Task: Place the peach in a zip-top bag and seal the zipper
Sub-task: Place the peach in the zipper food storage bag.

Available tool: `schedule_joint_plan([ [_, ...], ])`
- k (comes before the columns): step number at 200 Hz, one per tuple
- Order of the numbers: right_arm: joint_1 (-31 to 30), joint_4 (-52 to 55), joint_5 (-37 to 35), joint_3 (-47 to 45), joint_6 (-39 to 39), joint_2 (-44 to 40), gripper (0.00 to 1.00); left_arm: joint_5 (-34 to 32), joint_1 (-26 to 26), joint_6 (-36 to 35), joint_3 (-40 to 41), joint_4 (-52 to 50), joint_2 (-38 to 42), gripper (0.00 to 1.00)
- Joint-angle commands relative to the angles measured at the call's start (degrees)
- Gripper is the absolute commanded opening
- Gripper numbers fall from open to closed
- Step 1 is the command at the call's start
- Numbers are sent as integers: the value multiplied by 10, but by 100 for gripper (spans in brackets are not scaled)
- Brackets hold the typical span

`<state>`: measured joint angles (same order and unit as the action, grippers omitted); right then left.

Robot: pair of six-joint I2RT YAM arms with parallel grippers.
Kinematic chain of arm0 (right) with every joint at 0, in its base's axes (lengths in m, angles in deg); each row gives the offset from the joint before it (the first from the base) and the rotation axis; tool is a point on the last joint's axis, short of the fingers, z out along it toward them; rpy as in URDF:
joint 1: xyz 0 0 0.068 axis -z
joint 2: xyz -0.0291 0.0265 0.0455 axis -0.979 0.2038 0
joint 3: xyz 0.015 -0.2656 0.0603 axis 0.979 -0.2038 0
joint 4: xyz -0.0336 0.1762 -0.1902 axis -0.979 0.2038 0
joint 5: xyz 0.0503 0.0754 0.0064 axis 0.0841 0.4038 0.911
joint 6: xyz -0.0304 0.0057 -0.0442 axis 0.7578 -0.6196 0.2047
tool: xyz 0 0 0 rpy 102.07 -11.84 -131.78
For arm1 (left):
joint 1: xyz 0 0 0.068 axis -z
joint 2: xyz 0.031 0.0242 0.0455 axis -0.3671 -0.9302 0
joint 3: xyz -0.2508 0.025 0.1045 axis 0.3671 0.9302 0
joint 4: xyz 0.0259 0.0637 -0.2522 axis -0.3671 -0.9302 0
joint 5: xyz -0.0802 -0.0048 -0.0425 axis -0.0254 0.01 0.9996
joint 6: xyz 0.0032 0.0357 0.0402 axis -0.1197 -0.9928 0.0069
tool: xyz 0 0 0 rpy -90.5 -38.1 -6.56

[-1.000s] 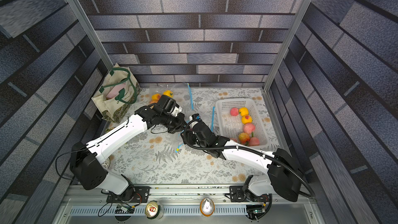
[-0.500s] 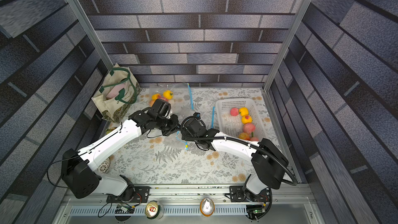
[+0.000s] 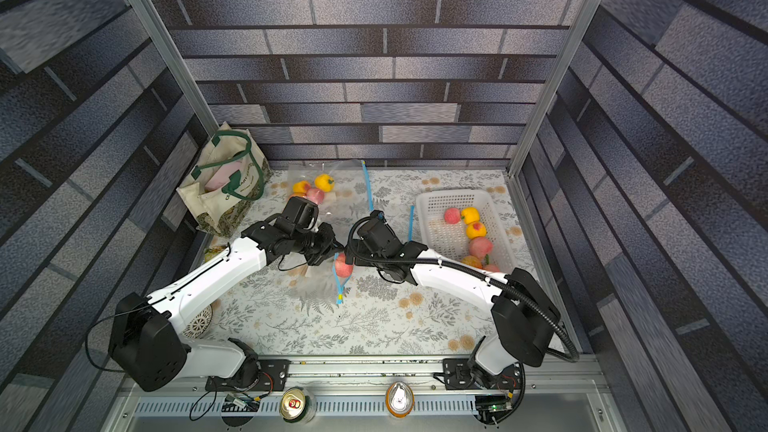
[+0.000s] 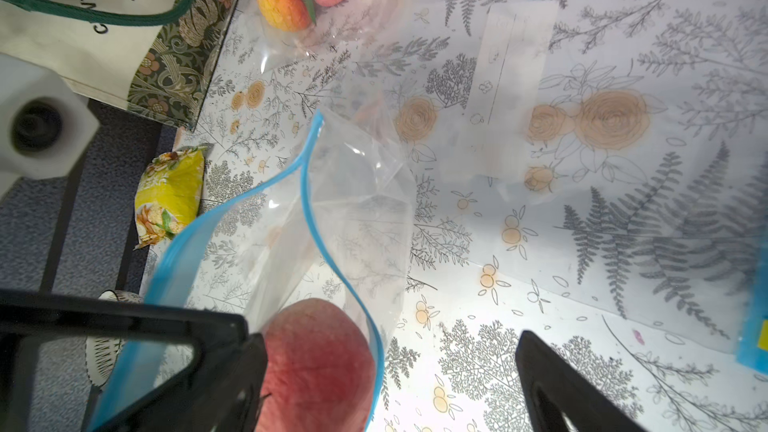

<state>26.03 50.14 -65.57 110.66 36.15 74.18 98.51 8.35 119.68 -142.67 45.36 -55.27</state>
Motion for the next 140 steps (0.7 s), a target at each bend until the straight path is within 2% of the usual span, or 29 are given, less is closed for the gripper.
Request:
schedule_joint_plan([
  [1, 3, -109, 127, 5, -34, -23, 85, 41, -2, 18, 12, 75, -12, 0],
  [15, 15, -137, 149, -17, -54, -14, 78, 51, -10, 27, 19, 88, -8, 0],
  [63, 24, -109, 149, -38, -55, -43, 59, 64, -31, 18, 21, 89, 1, 0],
  [98, 27, -121, 180, -55, -53, -31, 52, 67, -33, 17, 16, 92, 4, 0],
  [122, 25, -108, 151, -52, -49, -14, 49, 70, -33, 19, 10, 93, 9, 0],
  [140, 25, -91, 125, -33, -40, 8, 50, 70, -30, 19, -1, 84, 14, 0],
])
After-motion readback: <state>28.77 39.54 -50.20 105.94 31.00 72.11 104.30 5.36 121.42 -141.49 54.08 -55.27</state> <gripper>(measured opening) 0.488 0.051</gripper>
